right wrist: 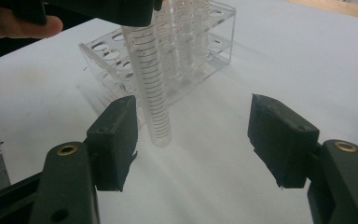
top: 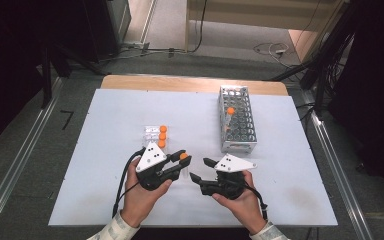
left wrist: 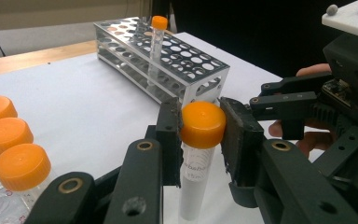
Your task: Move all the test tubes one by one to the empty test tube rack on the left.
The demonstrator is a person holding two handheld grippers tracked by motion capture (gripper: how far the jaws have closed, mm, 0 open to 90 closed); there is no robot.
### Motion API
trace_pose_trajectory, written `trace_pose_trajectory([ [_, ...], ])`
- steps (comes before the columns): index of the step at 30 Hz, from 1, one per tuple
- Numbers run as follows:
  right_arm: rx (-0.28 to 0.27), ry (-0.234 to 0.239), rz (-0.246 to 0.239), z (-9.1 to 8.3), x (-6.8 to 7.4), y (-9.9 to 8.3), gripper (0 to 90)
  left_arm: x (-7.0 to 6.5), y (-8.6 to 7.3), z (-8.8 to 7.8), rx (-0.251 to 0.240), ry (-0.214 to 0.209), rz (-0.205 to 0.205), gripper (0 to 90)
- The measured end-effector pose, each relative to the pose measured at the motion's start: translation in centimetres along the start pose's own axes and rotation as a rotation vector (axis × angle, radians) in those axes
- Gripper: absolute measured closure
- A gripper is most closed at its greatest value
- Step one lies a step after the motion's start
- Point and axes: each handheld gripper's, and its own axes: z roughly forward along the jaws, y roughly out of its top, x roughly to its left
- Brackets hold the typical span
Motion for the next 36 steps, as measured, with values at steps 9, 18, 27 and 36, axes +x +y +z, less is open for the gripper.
trace_pose_trajectory([
  [9,0.007,-0.005,0.003,-0.2,-0.2,-0.3,32.1,0.3,0.2,-0.4,-0.012,0.007,-0.008,70.5],
  [18,0.004,-0.011,0.007,-0.4,-0.3,-0.3,32.2,0.6,0.7,-1.1,-0.033,0.014,-0.014,70.5],
  [27,0.006,-0.012,0.008,-0.4,-0.3,-0.4,32.2,1.0,1.0,-1.6,-0.045,0.021,-0.019,70.5],
  [36,0.006,-0.014,0.013,-0.4,-0.4,-0.4,32.2,1.3,1.2,-2.1,-0.053,0.031,-0.028,70.5],
])
